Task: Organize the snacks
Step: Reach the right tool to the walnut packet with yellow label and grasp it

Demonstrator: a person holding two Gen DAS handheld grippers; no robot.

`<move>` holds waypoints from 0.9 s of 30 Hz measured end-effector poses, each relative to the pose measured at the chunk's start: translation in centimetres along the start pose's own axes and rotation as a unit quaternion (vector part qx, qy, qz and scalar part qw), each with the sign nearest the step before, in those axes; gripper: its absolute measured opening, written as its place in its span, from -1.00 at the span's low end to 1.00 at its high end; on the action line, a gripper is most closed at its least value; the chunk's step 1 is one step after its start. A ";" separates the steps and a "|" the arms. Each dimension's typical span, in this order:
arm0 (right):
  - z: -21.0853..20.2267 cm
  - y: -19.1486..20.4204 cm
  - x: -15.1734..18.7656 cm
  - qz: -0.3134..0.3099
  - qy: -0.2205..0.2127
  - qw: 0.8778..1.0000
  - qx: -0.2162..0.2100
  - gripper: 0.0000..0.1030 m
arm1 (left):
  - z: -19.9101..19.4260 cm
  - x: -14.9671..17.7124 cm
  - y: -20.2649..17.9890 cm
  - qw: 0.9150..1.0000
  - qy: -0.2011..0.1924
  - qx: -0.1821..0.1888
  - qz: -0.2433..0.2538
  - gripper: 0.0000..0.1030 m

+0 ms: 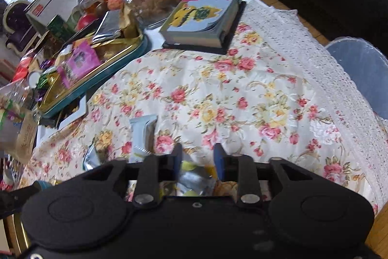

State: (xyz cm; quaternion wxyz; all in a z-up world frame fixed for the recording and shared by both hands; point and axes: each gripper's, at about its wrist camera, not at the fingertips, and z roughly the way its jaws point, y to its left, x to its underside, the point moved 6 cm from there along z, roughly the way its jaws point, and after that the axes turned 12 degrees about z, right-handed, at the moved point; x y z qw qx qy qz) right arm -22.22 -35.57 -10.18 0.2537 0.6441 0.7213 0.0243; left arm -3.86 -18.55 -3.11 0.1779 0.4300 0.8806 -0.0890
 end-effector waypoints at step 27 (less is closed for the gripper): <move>3.9 5.8 4.7 -0.072 0.047 0.996 0.028 -0.28 | -0.2 0.3 1.0 1.000 0.006 0.002 -0.003 0.03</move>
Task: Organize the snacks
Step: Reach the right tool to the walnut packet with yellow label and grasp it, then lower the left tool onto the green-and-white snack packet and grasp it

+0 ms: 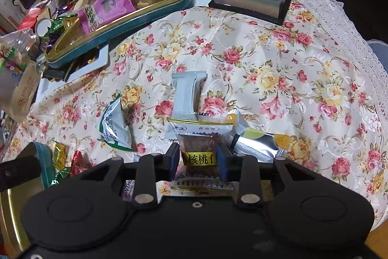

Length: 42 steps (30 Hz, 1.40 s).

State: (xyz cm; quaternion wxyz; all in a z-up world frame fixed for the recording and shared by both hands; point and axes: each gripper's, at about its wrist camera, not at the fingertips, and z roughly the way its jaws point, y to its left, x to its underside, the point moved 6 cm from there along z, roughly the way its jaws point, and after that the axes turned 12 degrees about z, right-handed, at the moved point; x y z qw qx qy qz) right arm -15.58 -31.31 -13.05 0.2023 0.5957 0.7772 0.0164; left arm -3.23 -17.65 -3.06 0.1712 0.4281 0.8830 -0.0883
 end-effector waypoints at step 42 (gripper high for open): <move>-8.7 -2.9 -3.4 0.076 -0.038 0.996 -0.028 -0.37 | 7.3 -2.8 -4.1 1.000 -0.002 0.017 -0.009 0.06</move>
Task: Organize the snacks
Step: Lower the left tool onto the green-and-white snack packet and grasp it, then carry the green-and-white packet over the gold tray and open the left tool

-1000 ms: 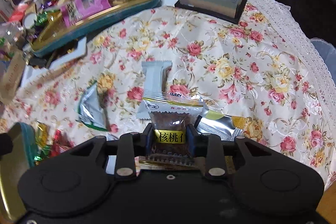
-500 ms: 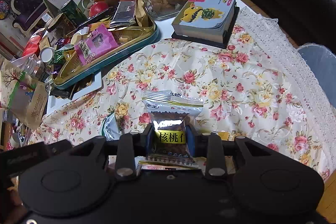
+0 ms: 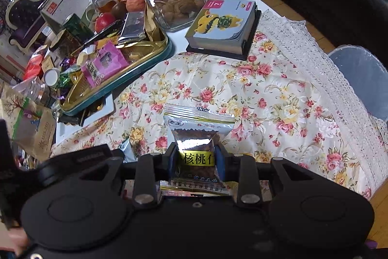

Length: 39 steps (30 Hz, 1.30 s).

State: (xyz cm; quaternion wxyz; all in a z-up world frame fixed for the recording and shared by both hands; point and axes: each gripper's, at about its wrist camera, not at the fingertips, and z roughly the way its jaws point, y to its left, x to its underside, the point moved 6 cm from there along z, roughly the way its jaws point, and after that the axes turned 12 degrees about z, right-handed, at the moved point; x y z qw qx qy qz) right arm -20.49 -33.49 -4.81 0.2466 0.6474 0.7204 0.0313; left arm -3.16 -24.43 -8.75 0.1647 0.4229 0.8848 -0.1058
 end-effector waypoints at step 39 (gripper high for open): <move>-2.1 1.2 -1.5 0.025 -0.029 0.999 -0.017 -0.36 | 1.1 -2.9 -1.8 1.000 0.020 -0.010 -0.015 0.03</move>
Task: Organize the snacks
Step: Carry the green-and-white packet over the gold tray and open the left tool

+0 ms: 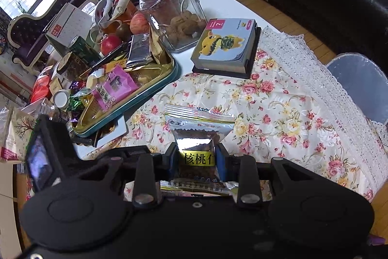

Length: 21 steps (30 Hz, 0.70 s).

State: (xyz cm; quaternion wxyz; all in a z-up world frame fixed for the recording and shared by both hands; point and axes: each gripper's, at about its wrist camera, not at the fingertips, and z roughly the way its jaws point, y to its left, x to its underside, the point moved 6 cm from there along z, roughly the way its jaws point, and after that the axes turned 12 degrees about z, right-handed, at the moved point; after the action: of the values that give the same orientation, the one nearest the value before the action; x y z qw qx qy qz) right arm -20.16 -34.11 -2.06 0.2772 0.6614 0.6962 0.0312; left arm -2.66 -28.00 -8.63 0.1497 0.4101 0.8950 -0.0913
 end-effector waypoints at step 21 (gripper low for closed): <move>1.0 1.6 1.2 -0.005 0.006 1.000 0.016 -0.36 | -11.4 3.2 10.7 0.990 -0.029 -0.132 0.026 0.04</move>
State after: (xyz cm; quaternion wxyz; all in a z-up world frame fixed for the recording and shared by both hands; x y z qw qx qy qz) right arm -18.27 -33.09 -2.73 0.2622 0.6621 0.7016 0.0226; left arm 1.35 -15.56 0.59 0.2308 0.4070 0.8836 0.0201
